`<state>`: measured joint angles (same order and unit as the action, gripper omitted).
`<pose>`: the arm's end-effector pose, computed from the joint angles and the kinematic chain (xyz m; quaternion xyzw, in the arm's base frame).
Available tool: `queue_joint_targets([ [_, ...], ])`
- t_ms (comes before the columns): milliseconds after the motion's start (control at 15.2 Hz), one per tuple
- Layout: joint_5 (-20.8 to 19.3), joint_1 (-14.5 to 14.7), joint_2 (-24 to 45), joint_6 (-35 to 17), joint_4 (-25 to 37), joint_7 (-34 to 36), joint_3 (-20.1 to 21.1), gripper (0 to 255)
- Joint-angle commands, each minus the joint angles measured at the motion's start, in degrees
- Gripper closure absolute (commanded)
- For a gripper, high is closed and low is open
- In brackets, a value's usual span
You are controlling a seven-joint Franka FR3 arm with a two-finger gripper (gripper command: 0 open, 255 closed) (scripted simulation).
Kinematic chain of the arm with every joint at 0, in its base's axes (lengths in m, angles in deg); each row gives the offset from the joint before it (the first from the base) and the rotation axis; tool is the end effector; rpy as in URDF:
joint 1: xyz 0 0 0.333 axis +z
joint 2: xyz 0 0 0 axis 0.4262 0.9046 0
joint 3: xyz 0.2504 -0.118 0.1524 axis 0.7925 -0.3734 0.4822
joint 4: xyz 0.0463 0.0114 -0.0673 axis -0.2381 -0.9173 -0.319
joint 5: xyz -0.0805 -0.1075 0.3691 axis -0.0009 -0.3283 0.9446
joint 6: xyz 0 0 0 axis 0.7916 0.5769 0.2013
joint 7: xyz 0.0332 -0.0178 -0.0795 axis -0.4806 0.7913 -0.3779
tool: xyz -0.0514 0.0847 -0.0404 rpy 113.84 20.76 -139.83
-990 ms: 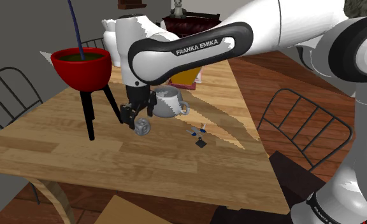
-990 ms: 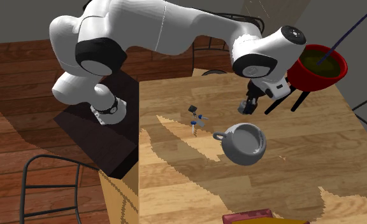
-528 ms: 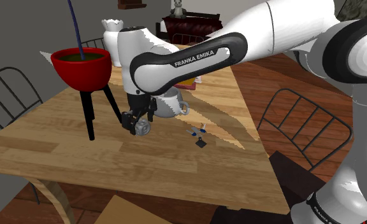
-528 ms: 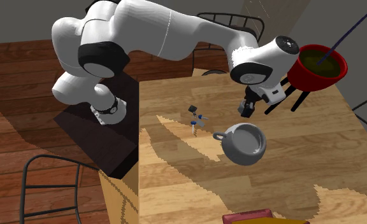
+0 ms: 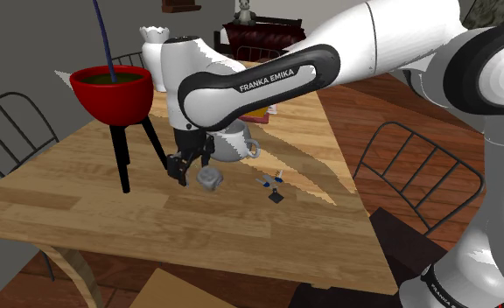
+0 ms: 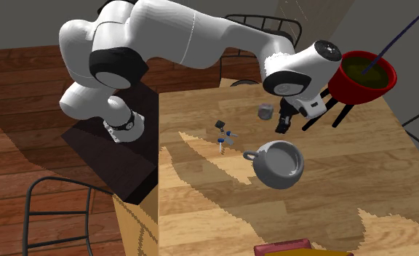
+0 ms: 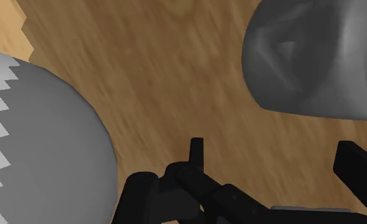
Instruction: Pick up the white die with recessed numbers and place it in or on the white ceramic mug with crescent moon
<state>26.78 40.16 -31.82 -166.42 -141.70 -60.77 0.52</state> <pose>0.5838 0.3708 0.3816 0.9851 0.1719 0.0038 0.0000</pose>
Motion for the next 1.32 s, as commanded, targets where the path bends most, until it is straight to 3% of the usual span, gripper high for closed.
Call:
queue_joint_targets([
  [0,-0.19,-0.06,0.14,-0.02,-0.07,0.00,-0.10,255],
  [396,-0.14,-0.15,0.04,0.03,-0.12,-0.11,-0.10,255],
  [462,-0.14,-0.15,0.04,0.03,-0.12,-0.11,-0.10,0],
  [924,6.17,-3.52,-16.69,-5.53,-21.34,-1.00,3.09,0],
  [1254,12.53,-4.30,-28.50,-7.01,-33.36,-3.36,4.60,0],
])
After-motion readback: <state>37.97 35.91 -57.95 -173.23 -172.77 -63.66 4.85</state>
